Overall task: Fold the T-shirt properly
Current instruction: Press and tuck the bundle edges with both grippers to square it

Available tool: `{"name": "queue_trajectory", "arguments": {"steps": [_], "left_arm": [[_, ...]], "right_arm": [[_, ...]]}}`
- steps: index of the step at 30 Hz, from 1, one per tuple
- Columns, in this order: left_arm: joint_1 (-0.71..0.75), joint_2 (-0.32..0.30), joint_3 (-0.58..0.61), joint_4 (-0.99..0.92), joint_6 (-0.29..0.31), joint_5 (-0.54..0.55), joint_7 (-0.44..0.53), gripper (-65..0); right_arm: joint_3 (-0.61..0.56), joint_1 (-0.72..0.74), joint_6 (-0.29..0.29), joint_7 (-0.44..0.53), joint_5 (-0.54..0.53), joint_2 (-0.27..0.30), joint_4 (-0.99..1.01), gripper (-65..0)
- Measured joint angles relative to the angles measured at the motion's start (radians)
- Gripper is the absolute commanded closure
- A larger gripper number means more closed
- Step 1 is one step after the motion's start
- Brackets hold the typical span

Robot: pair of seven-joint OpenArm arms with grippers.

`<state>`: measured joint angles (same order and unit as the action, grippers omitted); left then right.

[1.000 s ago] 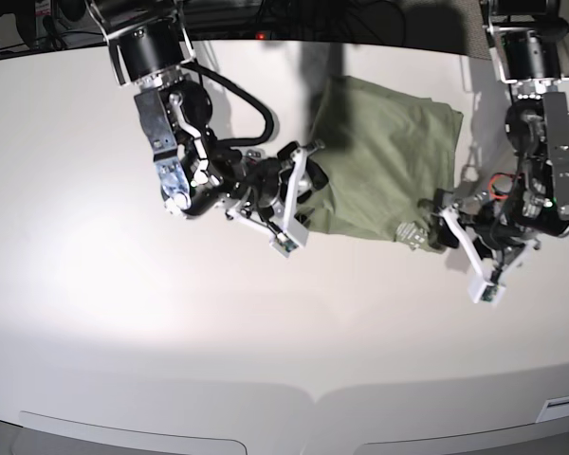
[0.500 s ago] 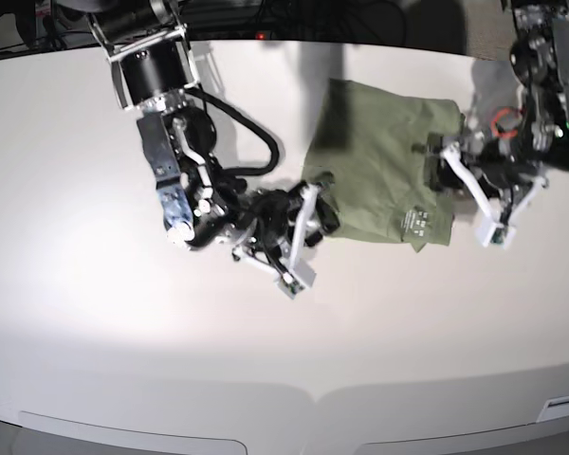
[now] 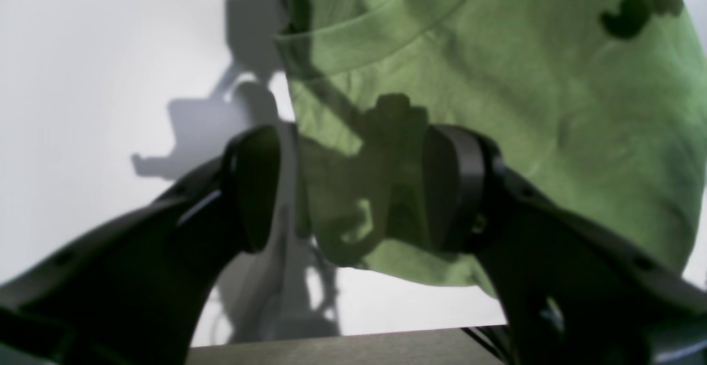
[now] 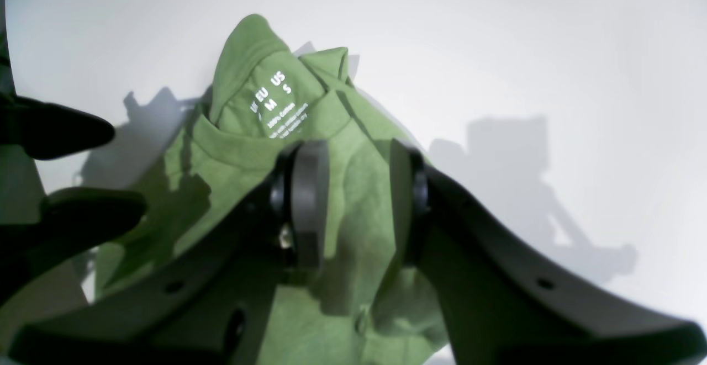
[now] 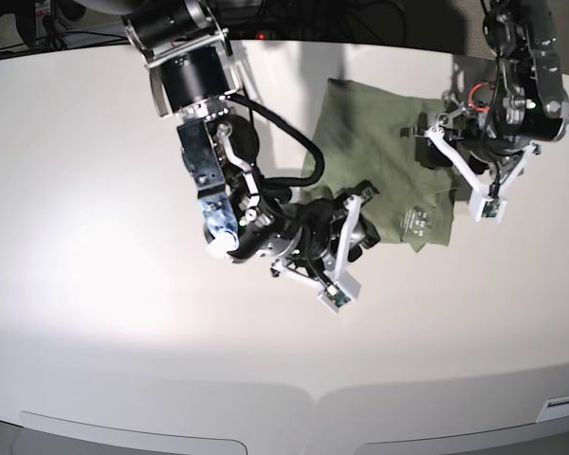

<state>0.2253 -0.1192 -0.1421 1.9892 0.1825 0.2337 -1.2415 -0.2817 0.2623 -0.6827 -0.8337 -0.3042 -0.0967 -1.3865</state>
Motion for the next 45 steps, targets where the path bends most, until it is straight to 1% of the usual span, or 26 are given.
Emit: {"name": "queue_trajectory", "arguments": {"steps": [2, 4, 5, 7, 9, 10, 13, 16, 18, 21, 22, 24, 26, 30, 33, 39, 40, 43, 45], "left_arm": [[0.030, 0.003, 0.000, 0.001, -0.008, 0.031, 0.008, -38.2], [0.070, 0.028, -0.001, 0.000, -0.012, 0.032, 0.011, -38.2], [0.087, 0.039, -0.001, 0.000, -0.012, 0.051, 0.018, -38.2], [0.106, 0.062, 0.000, 0.001, -0.011, 0.087, 0.046, -38.2], [0.118, 0.073, 0.001, 0.001, -0.011, 0.102, 0.092, -38.2], [0.126, 0.072, 0.001, 0.001, 0.000, 0.105, 0.128, -38.2], [0.142, 0.069, 0.000, -0.023, 0.008, 0.100, 0.198, -38.2], [0.133, 0.072, 0.001, -0.122, 0.010, 0.087, 0.246, -38.2], [0.110, 0.071, 0.002, -0.192, 0.024, 0.074, 0.275, -38.2], [0.021, 0.069, -0.001, -0.306, 0.037, 0.082, 0.324, -38.2], [-0.007, 0.069, -0.002, -0.338, 0.045, 0.082, 0.332, -38.2], [-0.051, 0.066, -0.003, -0.394, 0.084, 0.092, 0.359, -38.2], [-0.093, 0.065, -0.004, -0.439, 0.095, 0.092, 0.369, -38.2], [-0.159, 0.069, -0.001, -0.492, 0.127, 0.020, 0.371, -38.2], [-0.185, 0.069, -0.001, -0.505, 0.162, -0.011, 0.367, -38.2], [-0.240, 0.070, 0.003, -0.522, 0.166, -0.063, 0.344, -38.2], [-0.243, 0.070, 0.004, -0.523, 0.165, -0.067, 0.344, -38.2], [-0.244, 0.070, 0.004, -0.523, 0.165, -0.070, 0.349, -38.2], [-0.241, 0.070, 0.005, -0.523, 0.165, -0.072, 0.356, -38.2]], "right_arm": [[0.000, 0.001, 0.000, 0.048, 0.042, 0.000, 0.018, -19.7], [0.000, 0.006, 0.042, 0.056, 0.084, 0.000, 0.054, -19.7], [0.000, 0.011, 0.046, 0.058, 0.087, 0.000, 0.088, -19.7], [0.000, 0.018, 0.049, 0.092, 0.085, 0.003, 0.166, -19.7], [-0.001, 0.034, 0.050, 0.095, 0.083, 0.003, 0.244, -19.7], [-0.001, 0.048, 0.049, 0.090, 0.082, 0.003, 0.279, -19.7], [-0.001, 0.068, 0.047, 0.078, 0.077, 0.003, 0.312, -19.7], [-0.001, 0.065, 0.046, 0.069, 0.063, 0.016, 0.312, -19.7], [-0.001, 0.068, 0.042, 0.050, 0.063, 0.029, 0.312, -19.7], [-0.001, 0.064, 0.039, 0.050, 0.055, 0.059, 0.311, -19.7], [-0.001, 0.063, 0.039, 0.042, 0.030, 0.070, 0.310, -19.7], [-0.001, 0.059, 0.030, 0.033, 0.002, 0.094, 0.308, -19.7], [0.000, 0.047, 0.019, 0.034, -0.021, 0.111, 0.304, -19.7], [0.001, 0.017, 0.008, 0.017, -0.069, 0.142, 0.291, -19.7], [0.002, -0.035, -0.006, 0.017, -0.069, 0.161, 0.240, -19.7], [0.003, -0.169, -0.004, 0.001, -0.067, 0.189, 0.053, -19.7], [0.003, -0.191, -0.003, -0.015, -0.064, 0.192, 0.023, -19.7], [0.000, -0.238, -0.003, -0.048, -0.056, 0.192, -0.043, -19.7], [0.000, -0.264, -0.003, -0.050, -0.054, 0.192, -0.069, -19.7]]}}
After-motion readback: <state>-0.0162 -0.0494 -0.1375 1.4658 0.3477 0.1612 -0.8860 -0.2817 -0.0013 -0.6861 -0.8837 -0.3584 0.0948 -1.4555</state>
